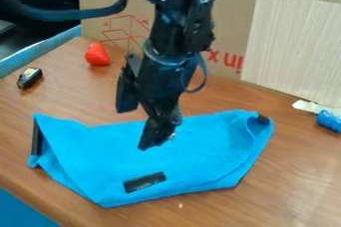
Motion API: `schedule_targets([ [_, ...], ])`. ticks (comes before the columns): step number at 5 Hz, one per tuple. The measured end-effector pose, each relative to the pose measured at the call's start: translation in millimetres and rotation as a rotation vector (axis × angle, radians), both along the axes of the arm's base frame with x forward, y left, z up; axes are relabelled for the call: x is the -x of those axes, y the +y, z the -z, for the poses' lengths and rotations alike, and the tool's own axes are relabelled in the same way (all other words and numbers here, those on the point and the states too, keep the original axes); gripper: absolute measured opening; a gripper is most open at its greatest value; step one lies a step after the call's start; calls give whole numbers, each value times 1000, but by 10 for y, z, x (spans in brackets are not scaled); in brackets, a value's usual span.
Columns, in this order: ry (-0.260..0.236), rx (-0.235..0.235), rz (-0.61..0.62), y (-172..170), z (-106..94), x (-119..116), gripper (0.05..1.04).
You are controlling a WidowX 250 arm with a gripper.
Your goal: Unfold the cloth from bottom right to top left
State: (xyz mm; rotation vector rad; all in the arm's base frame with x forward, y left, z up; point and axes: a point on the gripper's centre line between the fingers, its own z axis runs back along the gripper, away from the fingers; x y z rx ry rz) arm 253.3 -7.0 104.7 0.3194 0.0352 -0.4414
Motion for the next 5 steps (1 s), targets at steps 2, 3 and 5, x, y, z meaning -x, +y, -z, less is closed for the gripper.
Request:
schedule_targets([
  [2,-148,223,75,239,-7,149,999],
  [3,-187,346,103,263,85,195,999],
  [5,-183,429,125,180,339,212,999],
])
